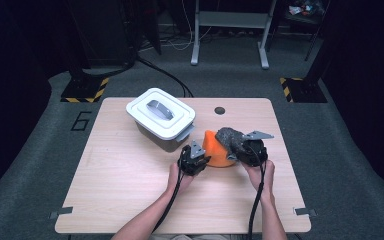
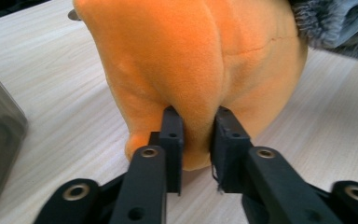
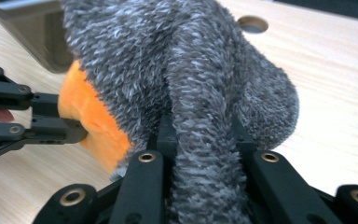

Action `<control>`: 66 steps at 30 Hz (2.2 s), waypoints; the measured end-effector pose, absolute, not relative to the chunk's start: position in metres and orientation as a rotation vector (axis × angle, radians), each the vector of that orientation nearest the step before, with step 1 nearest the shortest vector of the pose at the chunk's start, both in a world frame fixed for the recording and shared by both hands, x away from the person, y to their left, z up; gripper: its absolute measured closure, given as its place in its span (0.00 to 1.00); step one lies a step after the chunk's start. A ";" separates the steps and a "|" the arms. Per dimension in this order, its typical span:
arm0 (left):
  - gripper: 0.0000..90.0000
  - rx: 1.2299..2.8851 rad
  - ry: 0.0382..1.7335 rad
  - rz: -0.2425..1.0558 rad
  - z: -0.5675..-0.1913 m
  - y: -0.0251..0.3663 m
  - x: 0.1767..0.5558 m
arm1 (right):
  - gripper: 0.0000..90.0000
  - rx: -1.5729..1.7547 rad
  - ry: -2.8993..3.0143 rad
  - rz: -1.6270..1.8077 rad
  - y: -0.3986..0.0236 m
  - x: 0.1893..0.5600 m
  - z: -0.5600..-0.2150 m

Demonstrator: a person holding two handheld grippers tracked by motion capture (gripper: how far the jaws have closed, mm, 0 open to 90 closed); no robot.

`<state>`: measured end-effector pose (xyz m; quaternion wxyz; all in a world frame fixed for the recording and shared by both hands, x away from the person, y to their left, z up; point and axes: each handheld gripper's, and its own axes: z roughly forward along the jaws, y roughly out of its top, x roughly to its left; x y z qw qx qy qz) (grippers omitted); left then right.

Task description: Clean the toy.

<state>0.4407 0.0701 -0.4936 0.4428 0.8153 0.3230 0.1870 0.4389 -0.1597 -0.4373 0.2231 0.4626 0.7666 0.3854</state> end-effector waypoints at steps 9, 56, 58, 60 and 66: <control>0.90 2.007 0.838 0.374 -0.482 0.067 0.430 | 0.81 1.158 2.142 1.066 -0.134 0.422 -0.423; 0.91 2.017 0.841 0.328 -0.501 0.081 0.433 | 0.82 1.548 2.088 0.915 -0.194 0.462 -0.484; 0.91 2.020 0.835 0.333 -0.501 0.081 0.432 | 0.82 1.521 2.076 0.929 -0.193 0.455 -0.472; 0.91 2.025 0.827 0.336 -0.500 0.080 0.432 | 0.82 1.459 2.072 0.937 -0.187 0.448 -0.460; 0.91 2.040 0.816 0.353 -0.499 0.079 0.430 | 0.82 1.284 2.092 0.983 -0.157 0.427 -0.430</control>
